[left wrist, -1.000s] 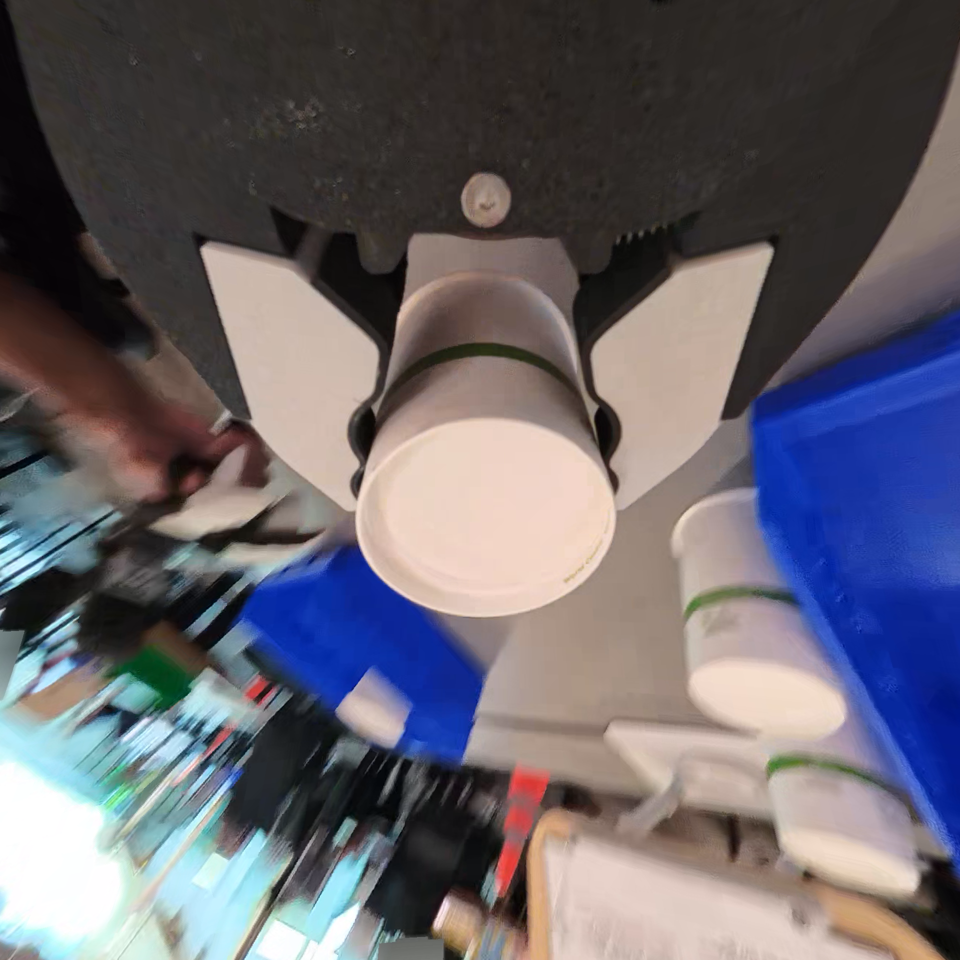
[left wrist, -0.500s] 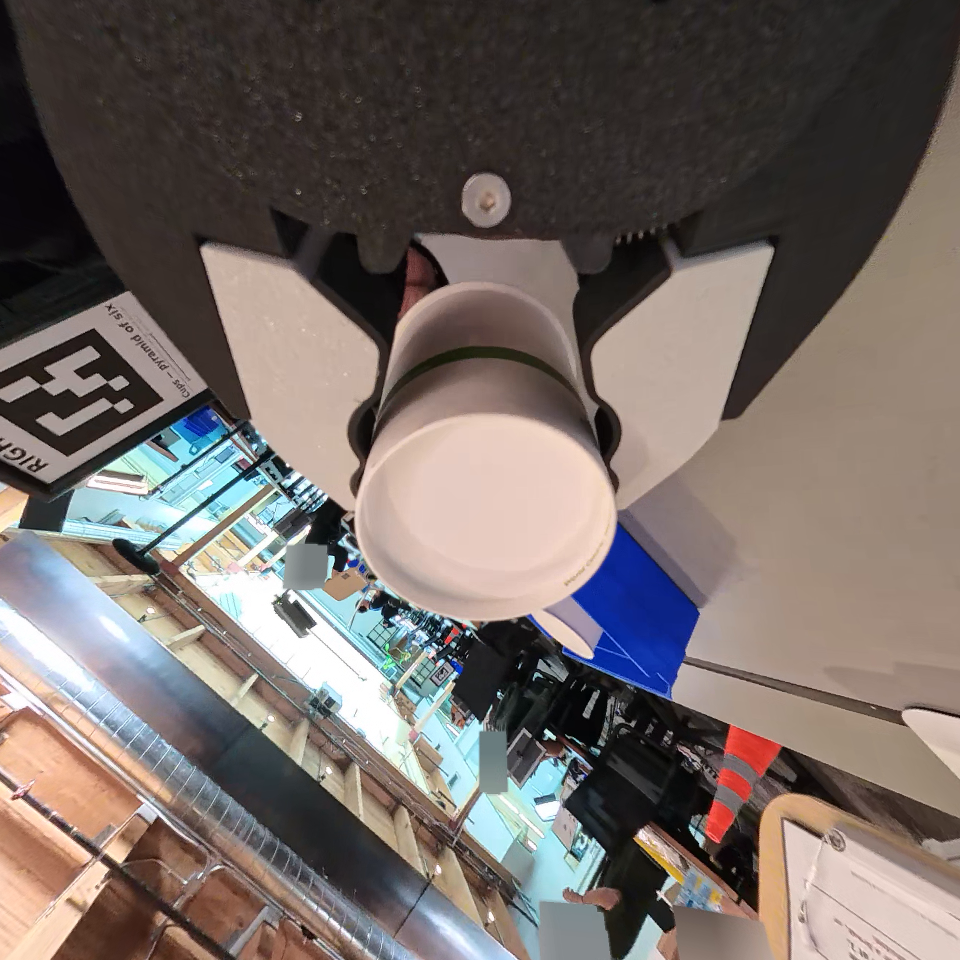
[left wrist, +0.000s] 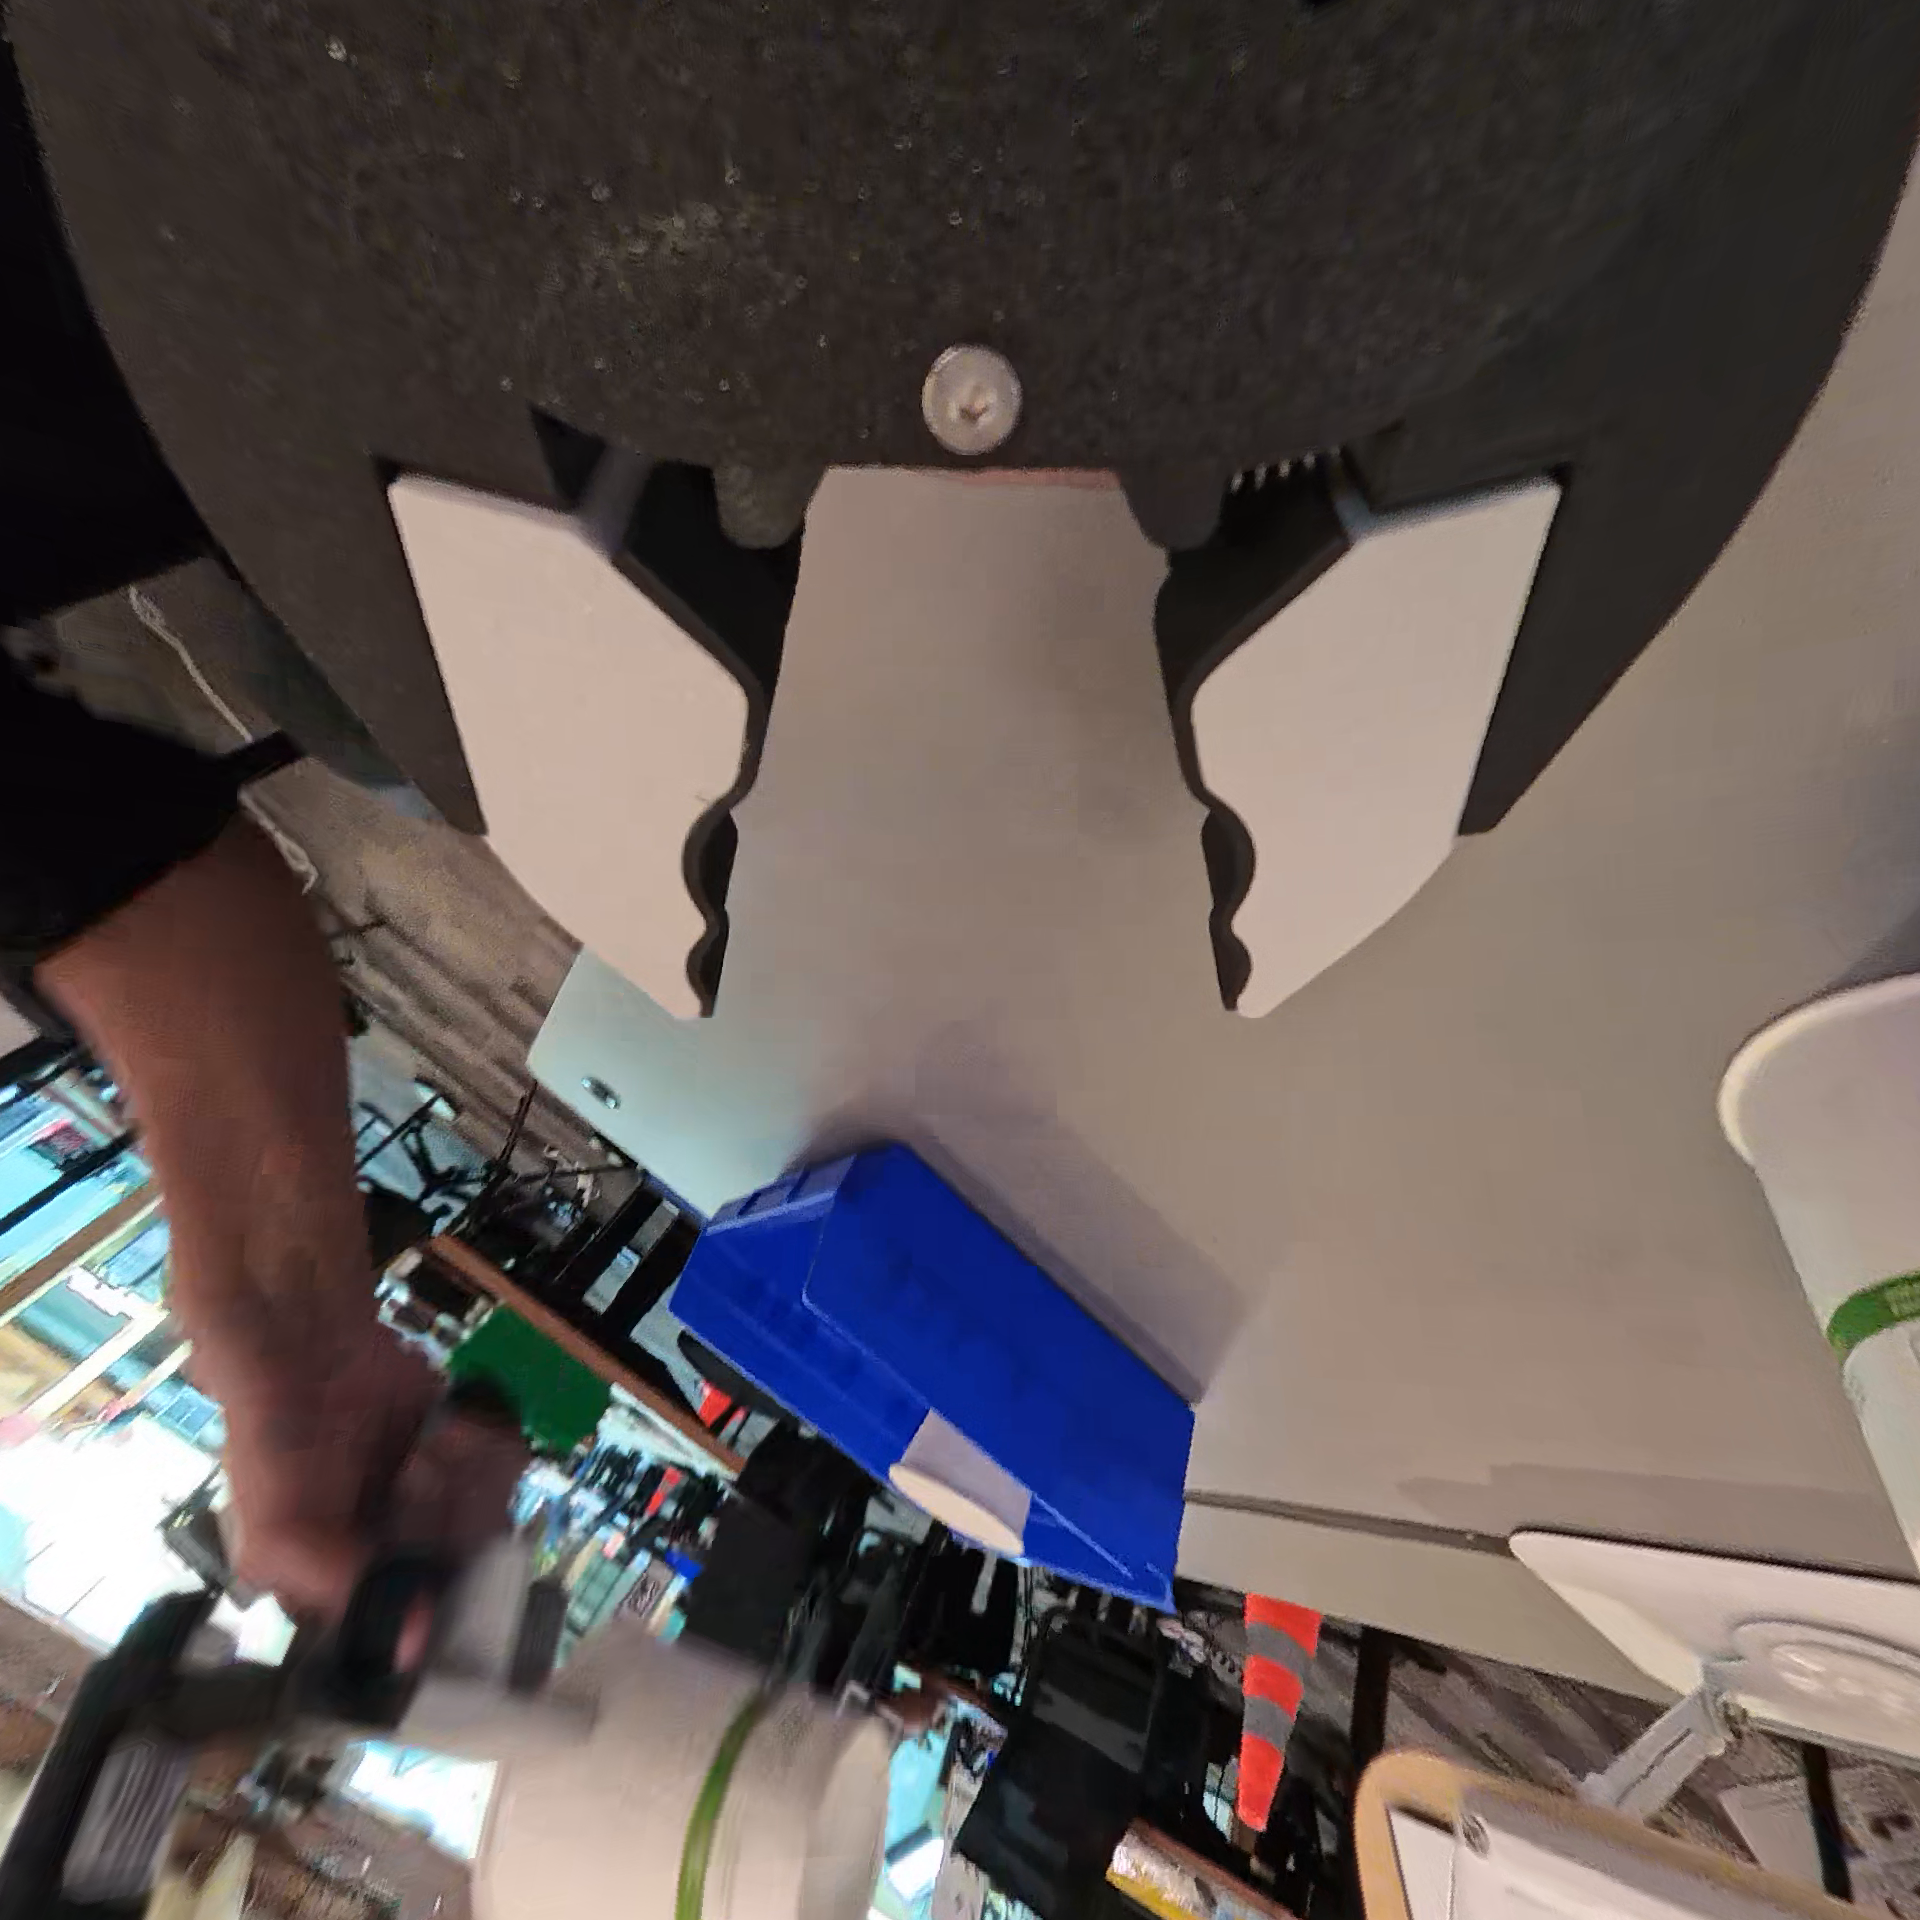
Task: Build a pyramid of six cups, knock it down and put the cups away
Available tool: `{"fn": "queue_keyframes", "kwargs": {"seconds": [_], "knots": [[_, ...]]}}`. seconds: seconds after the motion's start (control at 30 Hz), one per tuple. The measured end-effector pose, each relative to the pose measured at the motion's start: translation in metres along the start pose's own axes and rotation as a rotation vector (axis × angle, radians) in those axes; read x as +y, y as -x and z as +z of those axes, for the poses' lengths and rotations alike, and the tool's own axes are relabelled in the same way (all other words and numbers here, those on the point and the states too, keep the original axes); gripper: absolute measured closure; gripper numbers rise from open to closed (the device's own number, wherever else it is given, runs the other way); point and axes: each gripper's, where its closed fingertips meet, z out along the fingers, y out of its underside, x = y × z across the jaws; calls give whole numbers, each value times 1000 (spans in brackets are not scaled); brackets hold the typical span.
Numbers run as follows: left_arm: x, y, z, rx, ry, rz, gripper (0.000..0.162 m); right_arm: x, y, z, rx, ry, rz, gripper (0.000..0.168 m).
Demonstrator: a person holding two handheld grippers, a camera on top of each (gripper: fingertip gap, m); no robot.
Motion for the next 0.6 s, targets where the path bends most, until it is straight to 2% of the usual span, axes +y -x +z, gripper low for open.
{"fn": "queue_keyframes", "kwargs": {"seconds": [0.1, 0.17, 0.27, 0.33, 0.4, 0.6], "knots": [[13, -1, 5, -13, 49, 34, 74, -2, -76, -12, 145, 331, -151, 167], [17, -5, 10, 4, 74, 44, 74, 10, -111, -8, 154, 548, -260, 167], [23, -9, 13, 15, 97, 63, 74, 41, -135, 6, 80, 804, -282, 167], [23, -10, 12, 9, 104, 91, 74, 62, -134, 17, 4, 913, -281, 167], [20, -12, 10, 2, 102, 121, 74, 79, -142, 28, 11, 1002, -321, 167], [18, -13, 7, 0, 94, 136, 75, 124, -139, 58, -89, 1137, -280, 167]]}}
